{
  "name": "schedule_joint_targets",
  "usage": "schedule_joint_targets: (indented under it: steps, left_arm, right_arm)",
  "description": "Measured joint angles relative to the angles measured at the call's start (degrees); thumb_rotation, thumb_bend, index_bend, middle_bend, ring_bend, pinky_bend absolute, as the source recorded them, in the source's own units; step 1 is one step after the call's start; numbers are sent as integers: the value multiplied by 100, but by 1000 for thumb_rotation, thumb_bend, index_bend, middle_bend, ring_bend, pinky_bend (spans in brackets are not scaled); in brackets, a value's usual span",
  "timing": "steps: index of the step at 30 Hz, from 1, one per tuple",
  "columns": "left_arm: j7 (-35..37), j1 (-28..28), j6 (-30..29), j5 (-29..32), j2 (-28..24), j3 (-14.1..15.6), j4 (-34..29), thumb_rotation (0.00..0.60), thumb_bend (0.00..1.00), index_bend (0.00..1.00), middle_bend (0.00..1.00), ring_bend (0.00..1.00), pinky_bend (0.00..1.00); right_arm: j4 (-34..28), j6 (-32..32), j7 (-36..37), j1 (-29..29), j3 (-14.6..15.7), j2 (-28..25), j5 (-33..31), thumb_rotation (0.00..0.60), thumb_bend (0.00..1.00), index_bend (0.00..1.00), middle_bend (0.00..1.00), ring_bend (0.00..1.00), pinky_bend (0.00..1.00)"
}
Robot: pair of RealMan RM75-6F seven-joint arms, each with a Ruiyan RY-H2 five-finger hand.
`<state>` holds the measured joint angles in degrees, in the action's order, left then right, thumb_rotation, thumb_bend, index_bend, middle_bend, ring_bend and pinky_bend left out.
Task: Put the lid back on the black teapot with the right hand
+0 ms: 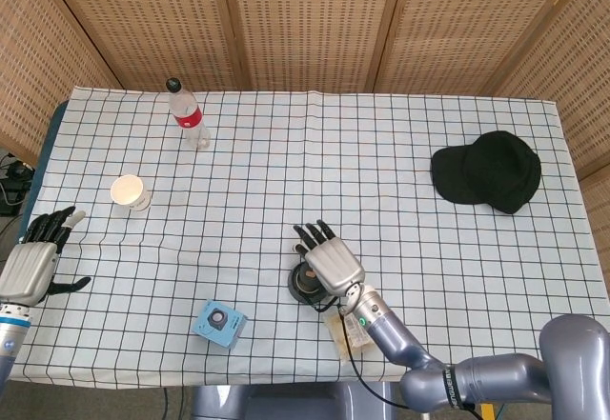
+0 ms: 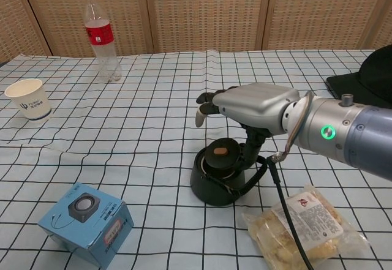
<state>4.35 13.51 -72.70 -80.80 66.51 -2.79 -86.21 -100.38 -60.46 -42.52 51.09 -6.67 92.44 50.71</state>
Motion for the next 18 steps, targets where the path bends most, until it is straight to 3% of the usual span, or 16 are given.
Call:
schedule_joint_targets:
  steps: [18]
  left_arm:
    - [-12,15,25,-9,14,10,-1,600,54,0,0,0,0]
  right_arm:
    - [-495,-312,-90,-84,-72,-549,48,600,324,207,0,0,0]
